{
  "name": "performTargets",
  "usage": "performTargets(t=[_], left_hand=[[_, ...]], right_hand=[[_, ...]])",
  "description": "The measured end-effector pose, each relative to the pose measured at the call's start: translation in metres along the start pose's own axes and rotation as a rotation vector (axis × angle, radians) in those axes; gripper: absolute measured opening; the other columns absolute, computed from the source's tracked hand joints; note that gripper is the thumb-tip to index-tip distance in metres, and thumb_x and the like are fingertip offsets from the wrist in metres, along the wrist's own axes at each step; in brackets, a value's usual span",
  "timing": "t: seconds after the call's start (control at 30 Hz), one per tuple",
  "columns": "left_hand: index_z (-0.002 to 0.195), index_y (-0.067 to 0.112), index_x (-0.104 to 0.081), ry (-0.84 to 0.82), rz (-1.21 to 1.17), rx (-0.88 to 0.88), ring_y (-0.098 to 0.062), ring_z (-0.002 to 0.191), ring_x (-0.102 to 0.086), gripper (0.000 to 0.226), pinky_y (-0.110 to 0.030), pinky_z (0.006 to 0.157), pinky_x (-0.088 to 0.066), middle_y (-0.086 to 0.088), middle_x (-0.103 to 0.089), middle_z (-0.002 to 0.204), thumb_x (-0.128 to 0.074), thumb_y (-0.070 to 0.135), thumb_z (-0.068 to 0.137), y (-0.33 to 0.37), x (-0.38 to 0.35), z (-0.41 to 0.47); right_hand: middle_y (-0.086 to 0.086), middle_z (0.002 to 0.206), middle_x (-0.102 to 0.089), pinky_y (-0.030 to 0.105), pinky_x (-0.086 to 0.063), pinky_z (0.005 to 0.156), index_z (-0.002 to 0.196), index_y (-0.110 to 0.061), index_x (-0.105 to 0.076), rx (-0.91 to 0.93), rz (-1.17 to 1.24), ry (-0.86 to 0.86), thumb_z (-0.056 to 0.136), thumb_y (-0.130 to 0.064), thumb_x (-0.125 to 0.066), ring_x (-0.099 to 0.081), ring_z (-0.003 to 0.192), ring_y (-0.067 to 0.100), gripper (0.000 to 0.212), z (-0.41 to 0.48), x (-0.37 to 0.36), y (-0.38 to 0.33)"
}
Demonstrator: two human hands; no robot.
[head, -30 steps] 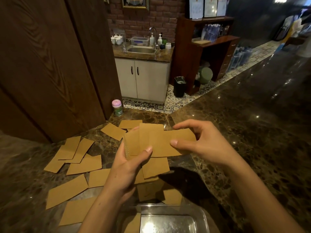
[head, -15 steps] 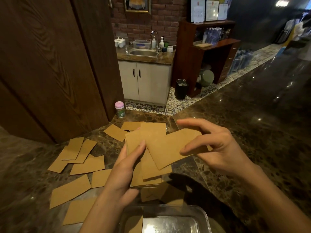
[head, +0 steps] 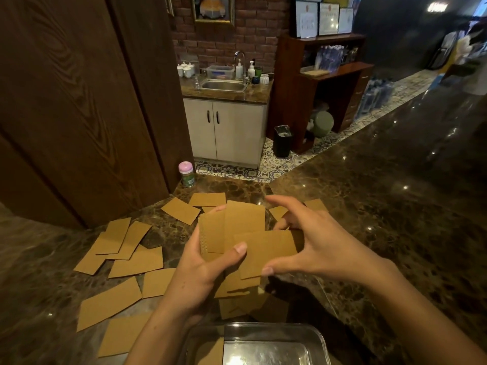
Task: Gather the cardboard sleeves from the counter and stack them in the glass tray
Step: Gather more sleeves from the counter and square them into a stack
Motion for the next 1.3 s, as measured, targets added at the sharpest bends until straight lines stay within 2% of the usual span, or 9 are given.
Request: performTargets(t=[0.13, 0.23, 0.4, 0.57, 0.8, 0.87, 1.0, 1.13, 1.3], left_hand=[[0.124, 0.040, -0.064, -0.032, 0.038, 0.013, -0.027, 0.102, -0.074, 0.068, -0.035, 0.079, -0.060, -0.003, -0.075, 0.109, -0.087, 0.022, 0.063, -0.006, 0.001, -0.003], [0.126, 0.039, -0.062, -0.074, 0.081, 0.028, -0.026, 0.103, -0.072, 0.067, -0.034, 0.080, -0.059, -0.004, -0.073, 0.112, -0.086, 0.022, 0.066, -0.011, 0.000, -0.003], [0.127, 0.037, -0.062, -0.026, 0.041, 0.029, -0.028, 0.104, -0.074, 0.059, -0.034, 0.081, -0.060, -0.009, -0.075, 0.114, -0.085, 0.015, 0.078, -0.013, 0.000, -0.003], [0.120, 0.040, -0.065, 0.087, -0.033, 0.038, -0.029, 0.101, -0.074, 0.057, -0.045, 0.080, -0.063, -0.002, -0.077, 0.104, -0.078, 0.009, 0.075, -0.016, 0.011, -0.005], [0.128, 0.031, -0.061, 0.069, 0.018, 0.009, -0.025, 0.104, -0.073, 0.059, -0.036, 0.082, -0.062, -0.003, -0.076, 0.110, -0.076, 0.004, 0.078, -0.021, -0.003, -0.003], [0.127, 0.031, -0.062, 0.099, -0.021, 0.019, -0.024, 0.100, -0.075, 0.057, -0.034, 0.079, -0.062, -0.004, -0.076, 0.109, -0.077, 0.006, 0.078, -0.020, -0.003, -0.003], [0.125, 0.033, -0.063, 0.161, -0.069, 0.049, -0.026, 0.085, -0.075, 0.057, -0.040, 0.065, -0.062, -0.007, -0.076, 0.099, -0.079, 0.016, 0.073, -0.017, 0.004, -0.002], [0.124, 0.036, -0.062, 0.151, -0.062, 0.093, -0.023, 0.085, -0.076, 0.054, -0.036, 0.066, -0.062, -0.009, -0.079, 0.099, -0.078, 0.016, 0.077, -0.017, 0.003, -0.003], [0.125, 0.036, -0.065, 0.104, -0.099, 0.169, -0.031, 0.096, -0.076, 0.054, -0.042, 0.071, -0.061, -0.014, -0.077, 0.110, -0.078, 0.024, 0.074, -0.015, 0.000, -0.008]], right_hand=[[-0.025, 0.134, -0.060, 0.032, -0.054, 0.101, 0.149, -0.049, -0.042, -0.086, -0.145, -0.213, 0.073, -0.076, -0.073, -0.058, 0.117, -0.002, 0.087, -0.003, -0.013, 0.005], [-0.019, 0.121, -0.071, 0.036, -0.060, 0.094, 0.128, -0.039, -0.063, -0.103, -0.062, -0.331, 0.079, -0.068, -0.076, -0.067, 0.106, 0.001, 0.059, -0.004, -0.032, 0.005], [0.004, 0.096, -0.075, 0.044, -0.060, 0.077, 0.104, -0.017, -0.073, -0.068, 0.363, -0.210, 0.095, -0.035, -0.074, -0.073, 0.086, 0.023, 0.021, -0.006, -0.051, 0.014], [0.006, 0.099, -0.081, 0.029, -0.063, 0.068, 0.105, -0.020, -0.077, -0.217, 0.960, 0.307, 0.087, -0.026, -0.069, -0.079, 0.086, 0.021, 0.021, -0.023, -0.042, 0.033], [0.005, 0.106, -0.081, 0.030, -0.063, 0.073, 0.115, -0.018, -0.075, -0.302, 1.175, 0.310, 0.084, -0.025, -0.073, -0.078, 0.096, 0.023, 0.032, -0.026, -0.066, 0.024], [0.004, 0.104, -0.081, 0.030, -0.064, 0.072, 0.109, -0.023, -0.079, -0.218, 1.116, 0.403, 0.088, -0.021, -0.072, -0.078, 0.095, 0.022, 0.022, -0.029, -0.056, 0.024], [-0.004, 0.098, -0.078, 0.026, -0.062, 0.071, 0.102, -0.029, -0.080, 0.098, 0.660, 0.615, 0.090, -0.031, -0.078, -0.075, 0.089, 0.013, 0.012, -0.042, -0.026, 0.021], [-0.001, 0.112, -0.074, 0.030, -0.061, 0.079, 0.117, -0.011, -0.073, 0.536, 0.307, 0.588, 0.091, -0.016, -0.074, -0.072, 0.099, 0.016, 0.026, -0.057, -0.028, 0.005], [0.003, 0.126, -0.072, 0.039, -0.057, 0.089, 0.126, -0.020, -0.073, 0.752, -0.237, 0.534, 0.083, -0.012, -0.088, -0.065, 0.118, 0.019, 0.047, -0.069, -0.042, 0.003]])
Point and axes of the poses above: each hand's wrist, its own z-axis towards the middle knuckle, its own x-axis out of the back of the hand, y = z × x, the point moved 7 cm from there along z, towards the middle knuckle
